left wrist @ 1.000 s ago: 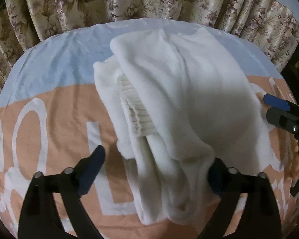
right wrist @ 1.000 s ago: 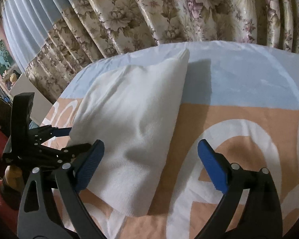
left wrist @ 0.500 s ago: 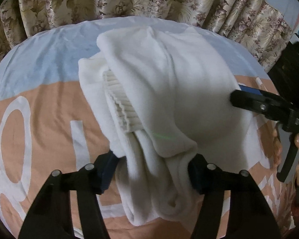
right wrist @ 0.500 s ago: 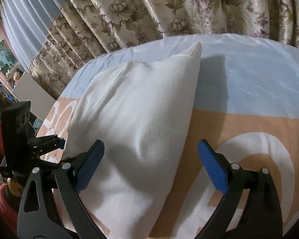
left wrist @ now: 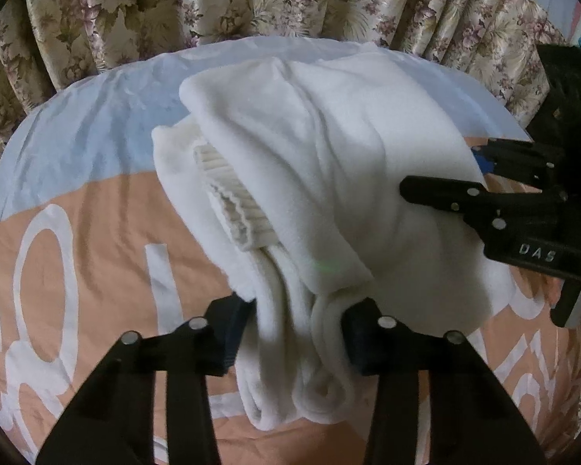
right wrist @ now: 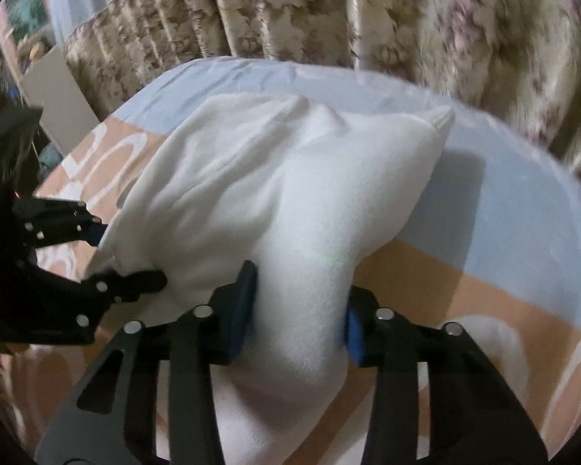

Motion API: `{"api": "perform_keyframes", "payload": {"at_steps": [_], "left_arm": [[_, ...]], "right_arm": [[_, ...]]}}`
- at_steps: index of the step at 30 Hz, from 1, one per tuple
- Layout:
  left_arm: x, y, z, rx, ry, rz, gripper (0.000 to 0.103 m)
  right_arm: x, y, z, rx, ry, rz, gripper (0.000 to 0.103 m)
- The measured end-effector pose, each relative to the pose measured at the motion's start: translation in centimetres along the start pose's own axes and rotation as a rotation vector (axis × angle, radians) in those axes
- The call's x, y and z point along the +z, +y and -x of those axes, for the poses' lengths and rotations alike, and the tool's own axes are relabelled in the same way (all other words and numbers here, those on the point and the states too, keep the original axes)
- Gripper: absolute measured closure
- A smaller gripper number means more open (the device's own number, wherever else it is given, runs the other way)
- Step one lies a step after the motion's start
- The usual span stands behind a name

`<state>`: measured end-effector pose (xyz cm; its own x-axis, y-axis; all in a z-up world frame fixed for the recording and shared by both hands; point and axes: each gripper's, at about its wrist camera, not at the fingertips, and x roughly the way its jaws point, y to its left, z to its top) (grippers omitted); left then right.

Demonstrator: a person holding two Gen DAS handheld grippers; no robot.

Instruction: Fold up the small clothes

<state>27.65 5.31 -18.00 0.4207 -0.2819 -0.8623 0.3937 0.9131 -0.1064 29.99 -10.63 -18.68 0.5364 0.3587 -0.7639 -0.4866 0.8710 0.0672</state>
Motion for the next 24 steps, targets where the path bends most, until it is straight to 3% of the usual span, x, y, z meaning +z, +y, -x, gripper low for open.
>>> {"api": "perform_keyframes", "payload": {"at_steps": [6, 14, 19, 24], "left_arm": [[0.0, -1.2, 2.2, 0.056, -0.054, 0.004, 0.071], [-1.6, -6.8, 9.5, 0.079, -0.173, -0.012, 0.071], [-4.4, -11.5, 10.1, 0.057, -0.18, -0.004, 0.071], [-7.4, -14.6, 6.1, -0.008, -0.093, 0.031, 0.07]], "right_arm": [[-0.7, 0.1, 2.7, 0.035, -0.144, -0.016, 0.071], [-2.5, -0.6, 11.6, 0.111, -0.287, -0.02, 0.071], [-6.9, -2.5, 14.6, 0.12, -0.257, -0.039, 0.071], [-12.0, -4.7, 13.0, 0.104, -0.135, -0.063, 0.07]]}}
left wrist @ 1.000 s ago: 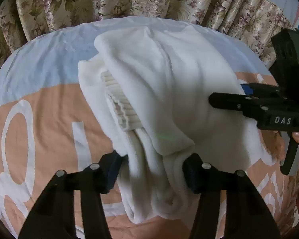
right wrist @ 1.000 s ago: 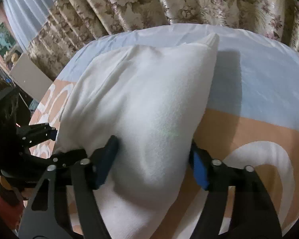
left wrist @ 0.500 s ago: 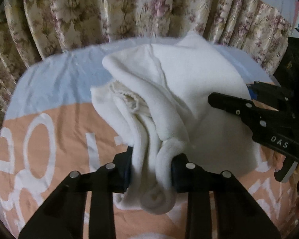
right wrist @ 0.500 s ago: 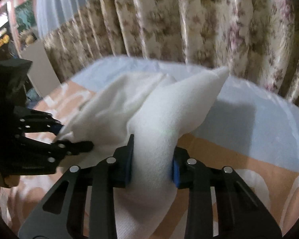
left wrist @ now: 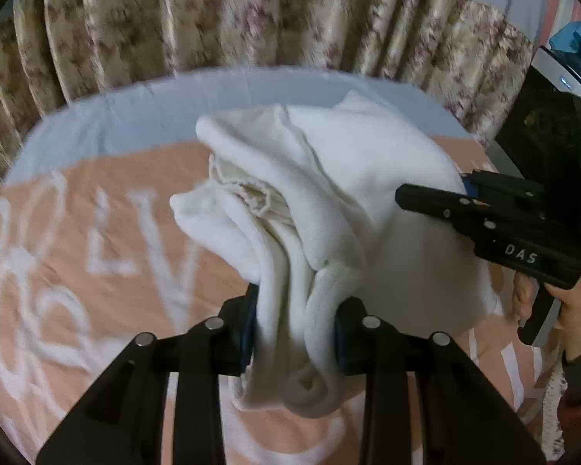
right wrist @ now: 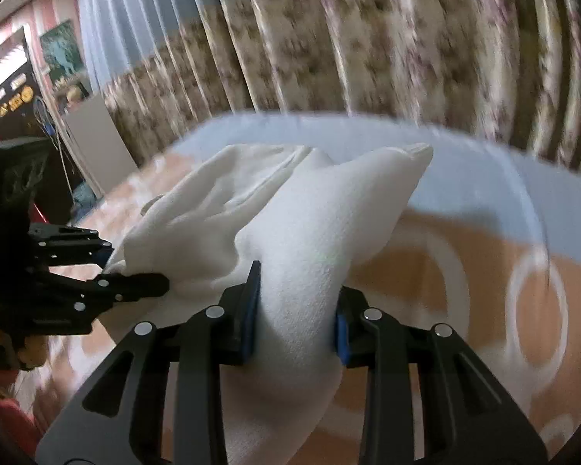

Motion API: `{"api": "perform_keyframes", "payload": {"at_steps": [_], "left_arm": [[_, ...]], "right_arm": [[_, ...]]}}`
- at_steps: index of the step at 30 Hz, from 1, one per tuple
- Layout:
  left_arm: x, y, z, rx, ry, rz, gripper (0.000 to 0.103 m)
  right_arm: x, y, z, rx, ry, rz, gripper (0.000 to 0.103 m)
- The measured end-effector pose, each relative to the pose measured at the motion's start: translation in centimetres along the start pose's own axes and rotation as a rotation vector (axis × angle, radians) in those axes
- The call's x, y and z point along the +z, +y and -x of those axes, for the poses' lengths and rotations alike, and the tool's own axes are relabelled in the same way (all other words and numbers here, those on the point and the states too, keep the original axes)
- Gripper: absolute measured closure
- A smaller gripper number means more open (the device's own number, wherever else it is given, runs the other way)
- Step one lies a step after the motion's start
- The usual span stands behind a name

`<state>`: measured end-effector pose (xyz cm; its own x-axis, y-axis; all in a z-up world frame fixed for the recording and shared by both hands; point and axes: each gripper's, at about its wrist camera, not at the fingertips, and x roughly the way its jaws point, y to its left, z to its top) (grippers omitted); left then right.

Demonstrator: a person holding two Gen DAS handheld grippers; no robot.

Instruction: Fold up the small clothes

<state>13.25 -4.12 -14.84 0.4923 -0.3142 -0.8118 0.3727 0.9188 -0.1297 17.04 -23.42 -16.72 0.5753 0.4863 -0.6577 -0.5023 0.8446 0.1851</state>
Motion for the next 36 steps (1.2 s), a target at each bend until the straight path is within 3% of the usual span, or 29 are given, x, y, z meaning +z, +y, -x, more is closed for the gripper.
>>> {"api": "perform_keyframes", "payload": {"at_steps": [2, 5, 7, 10, 12, 14, 16, 20, 25, 27, 31, 33, 36], "left_arm": [[-1.3, -0.5, -2.1, 0.012, 0.025, 0.005, 0.068], [-2.0, -0.4, -3.0, 0.032, 0.016, 0.018, 0.057], [-2.1, -0.1, -3.0, 0.053, 0.02, 0.017, 0.042], [-2.1, 0.3, -2.1, 0.083, 0.016, 0.0, 0.033], [-2.1, 0.3, -0.8, 0.087, 0.008, 0.0, 0.027], [-2.1, -0.1, 0.8, 0.082, -0.013, -0.011, 0.026], [-1.6, -1.0, 2.4, 0.092, -0.058, -0.04, 0.017], [-0.3, -2.2, 2.1, 0.176, -0.086, -0.085, 0.017], [-0.6, -0.1, -1.0, 0.317, -0.022, -0.078, 0.016], [-1.3, 1.2, -1.5, 0.287, -0.002, -0.05, 0.015], [-2.8, 1.1, -1.9, 0.282, -0.002, -0.08, 0.015], [-3.1, 0.9, -2.2, 0.28, -0.002, -0.077, 0.015], [-3.1, 1.6, -1.2, 0.231, 0.004, -0.016, 0.016]], "right_arm": [[-1.9, -1.2, -0.9, -0.002, 0.039, -0.035, 0.07], [-3.3, -2.3, -1.0, 0.03, 0.031, -0.104, 0.065], [-3.4, -2.1, -0.8, 0.02, 0.036, -0.102, 0.062], [-3.1, -1.7, 0.3, 0.014, 0.043, -0.097, 0.056], [-2.9, -1.4, 2.0, 0.02, 0.015, -0.105, 0.039], [-3.2, -0.9, 4.0, 0.015, -0.01, -0.128, 0.031], [-3.5, -0.3, 4.5, -0.016, 0.006, -0.125, 0.031], [-5.2, 1.0, 3.6, -0.152, 0.075, -0.121, 0.031], [-6.7, 2.0, 1.7, -0.302, 0.159, -0.078, 0.038], [-7.2, 2.4, 1.1, -0.378, 0.182, -0.019, 0.038], [-8.1, 2.1, 0.4, -0.407, 0.199, 0.002, 0.035], [-8.1, 1.5, 0.2, -0.401, 0.198, -0.018, 0.03], [-7.8, 0.7, 1.5, -0.339, 0.191, -0.101, 0.03]]}}
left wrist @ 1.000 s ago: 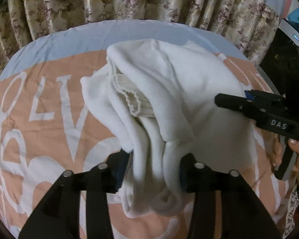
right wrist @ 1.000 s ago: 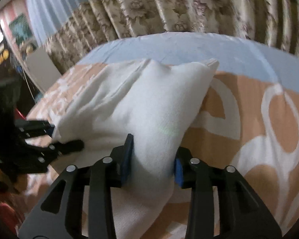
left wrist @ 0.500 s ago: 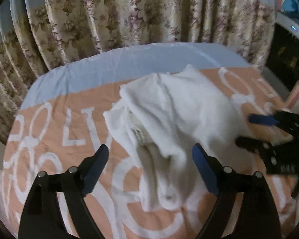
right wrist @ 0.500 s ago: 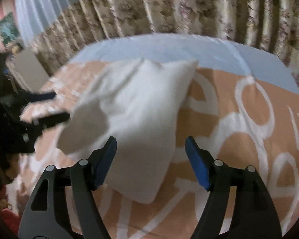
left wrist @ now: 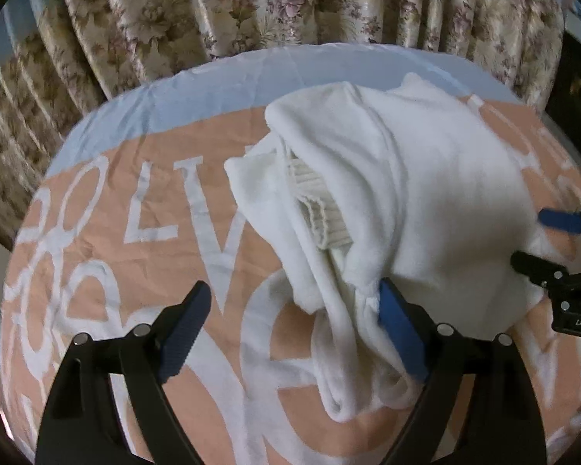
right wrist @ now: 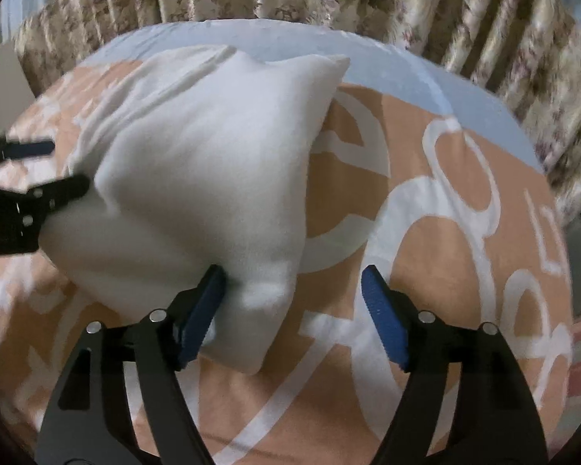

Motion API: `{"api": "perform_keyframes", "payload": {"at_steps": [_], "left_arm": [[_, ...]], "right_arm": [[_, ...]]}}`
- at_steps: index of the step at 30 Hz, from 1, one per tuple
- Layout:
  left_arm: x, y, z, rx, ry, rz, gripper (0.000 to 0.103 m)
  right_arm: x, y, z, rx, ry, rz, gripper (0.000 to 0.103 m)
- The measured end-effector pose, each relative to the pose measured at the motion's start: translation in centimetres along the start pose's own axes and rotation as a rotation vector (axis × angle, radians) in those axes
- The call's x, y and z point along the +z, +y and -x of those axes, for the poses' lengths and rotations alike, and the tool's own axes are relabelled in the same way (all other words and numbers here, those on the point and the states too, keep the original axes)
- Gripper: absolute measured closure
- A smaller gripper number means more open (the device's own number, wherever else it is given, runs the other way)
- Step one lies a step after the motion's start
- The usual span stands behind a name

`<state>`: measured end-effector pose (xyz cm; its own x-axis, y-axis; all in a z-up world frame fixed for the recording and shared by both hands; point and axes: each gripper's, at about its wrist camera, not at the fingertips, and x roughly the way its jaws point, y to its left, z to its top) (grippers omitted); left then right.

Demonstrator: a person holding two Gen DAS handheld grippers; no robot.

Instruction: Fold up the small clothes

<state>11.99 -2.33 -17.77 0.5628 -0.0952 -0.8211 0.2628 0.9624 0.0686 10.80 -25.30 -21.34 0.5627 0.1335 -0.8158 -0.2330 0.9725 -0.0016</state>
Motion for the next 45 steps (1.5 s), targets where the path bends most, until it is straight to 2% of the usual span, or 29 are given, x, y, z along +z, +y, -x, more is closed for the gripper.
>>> {"api": "perform_keyframes", "payload": {"at_steps": [2, 6, 7, 10, 14, 18, 21, 24, 28, 38, 42, 45], "left_arm": [[0.2, 0.4, 1.4, -0.012, -0.008, 0.032, 0.014], [0.5, 1.3, 5.3, 0.049, -0.057, 0.059, 0.003], [0.5, 1.4, 6.3, 0.062, -0.073, 0.066, 0.003], [0.2, 1.9, 9.0, 0.095, -0.112, 0.094, 0.003], [-0.5, 1.8, 11.3, 0.125, -0.127, 0.122, 0.003], [-1.7, 1.2, 12.6, 0.095, -0.122, 0.126, 0.002], [-2.6, 0.2, 13.8, 0.116, -0.145, 0.106, 0.002], [-3.3, -0.9, 15.1, 0.156, -0.171, 0.083, 0.002], [-4.1, -1.3, 16.9, 0.148, -0.211, 0.101, 0.002], [-5.6, -0.4, 19.8, 0.154, -0.226, 0.195, 0.002], [-5.7, -0.4, 21.5, 0.201, -0.257, 0.186, 0.002], [-5.7, -0.6, 22.4, 0.191, -0.278, 0.178, 0.002]], "right_arm": [[0.2, -0.3, 1.7, 0.028, -0.027, -0.031, 0.028], [1.2, -0.1, 5.5, 0.082, -0.09, -0.093, 0.005], [1.4, 0.1, 6.5, 0.088, -0.111, -0.104, 0.003], [1.8, 1.0, 9.4, 0.076, -0.165, -0.135, 0.003], [1.1, 2.6, 12.3, -0.017, -0.218, -0.141, 0.003], [0.2, 3.8, 13.3, -0.091, -0.238, -0.145, 0.003], [-0.8, 4.3, 14.2, -0.16, -0.274, -0.152, 0.003], [-1.7, 4.6, 14.7, -0.181, -0.277, -0.169, 0.003], [-2.7, 4.9, 15.4, -0.17, -0.267, -0.213, 0.003], [-3.9, 7.0, 19.0, -0.192, -0.321, -0.178, 0.003], [-3.9, 7.5, 20.6, -0.202, -0.357, -0.169, 0.003], [-3.8, 7.6, 21.3, -0.214, -0.367, -0.166, 0.003]]}}
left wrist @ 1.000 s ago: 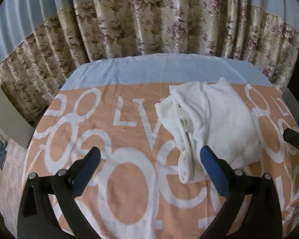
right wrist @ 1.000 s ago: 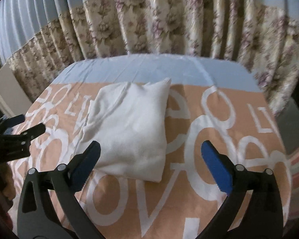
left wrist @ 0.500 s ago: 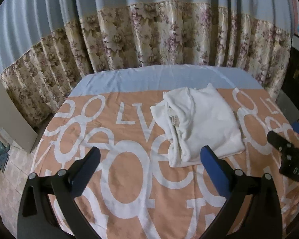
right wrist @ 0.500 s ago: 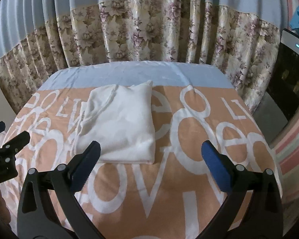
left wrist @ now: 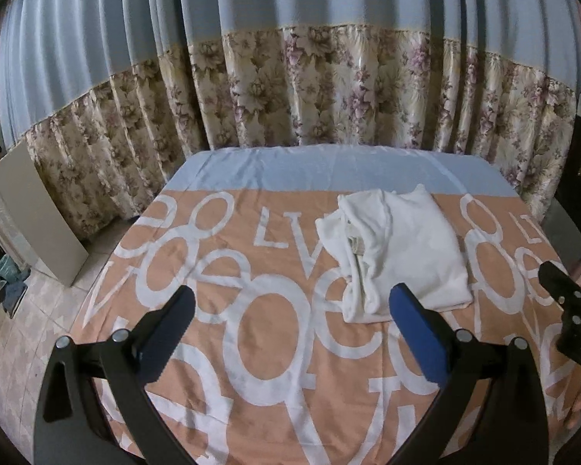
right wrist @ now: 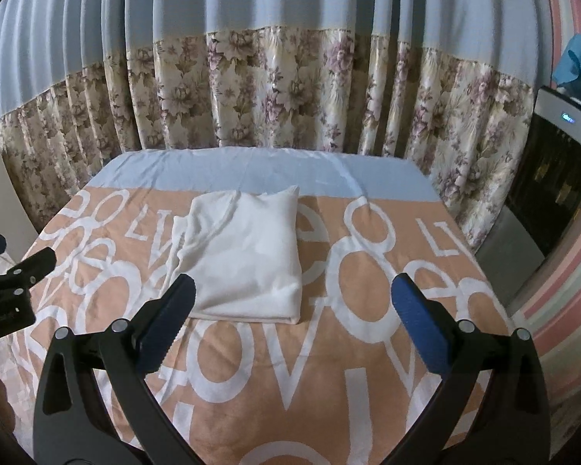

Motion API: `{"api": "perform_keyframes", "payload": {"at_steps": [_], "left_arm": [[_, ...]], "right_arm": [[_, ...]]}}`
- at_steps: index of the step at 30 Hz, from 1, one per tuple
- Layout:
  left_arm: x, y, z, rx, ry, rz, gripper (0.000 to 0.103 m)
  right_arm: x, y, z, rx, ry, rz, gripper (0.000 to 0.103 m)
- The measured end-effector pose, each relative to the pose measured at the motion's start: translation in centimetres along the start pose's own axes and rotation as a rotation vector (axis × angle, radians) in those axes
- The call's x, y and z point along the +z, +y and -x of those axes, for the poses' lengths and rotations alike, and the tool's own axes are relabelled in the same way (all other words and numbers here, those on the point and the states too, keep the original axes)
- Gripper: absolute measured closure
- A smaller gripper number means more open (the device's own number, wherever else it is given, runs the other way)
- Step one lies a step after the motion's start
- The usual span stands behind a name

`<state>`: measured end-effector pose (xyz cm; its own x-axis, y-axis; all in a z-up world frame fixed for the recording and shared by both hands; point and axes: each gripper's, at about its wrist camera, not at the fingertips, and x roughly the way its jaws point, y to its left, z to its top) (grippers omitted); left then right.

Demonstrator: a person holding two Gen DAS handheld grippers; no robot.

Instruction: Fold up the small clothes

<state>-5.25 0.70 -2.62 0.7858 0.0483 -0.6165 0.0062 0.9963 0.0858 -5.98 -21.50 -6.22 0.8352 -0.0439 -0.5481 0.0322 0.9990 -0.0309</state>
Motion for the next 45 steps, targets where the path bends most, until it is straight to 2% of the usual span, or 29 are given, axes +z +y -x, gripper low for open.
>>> {"api": "perform_keyframes", "payload": {"at_steps": [10, 45], "left_arm": [[0.2, -0.2, 1.5, 0.014, -0.052, -0.026, 0.002], [0.2, 0.1, 1.7, 0.022, -0.046, -0.013, 0.002]], "right_arm": [[0.4, -0.4, 0.8, -0.011, -0.018, -0.004, 0.003], [-0.4, -0.2, 0.4, -0.053, -0.018, -0.001, 0.003]]}}
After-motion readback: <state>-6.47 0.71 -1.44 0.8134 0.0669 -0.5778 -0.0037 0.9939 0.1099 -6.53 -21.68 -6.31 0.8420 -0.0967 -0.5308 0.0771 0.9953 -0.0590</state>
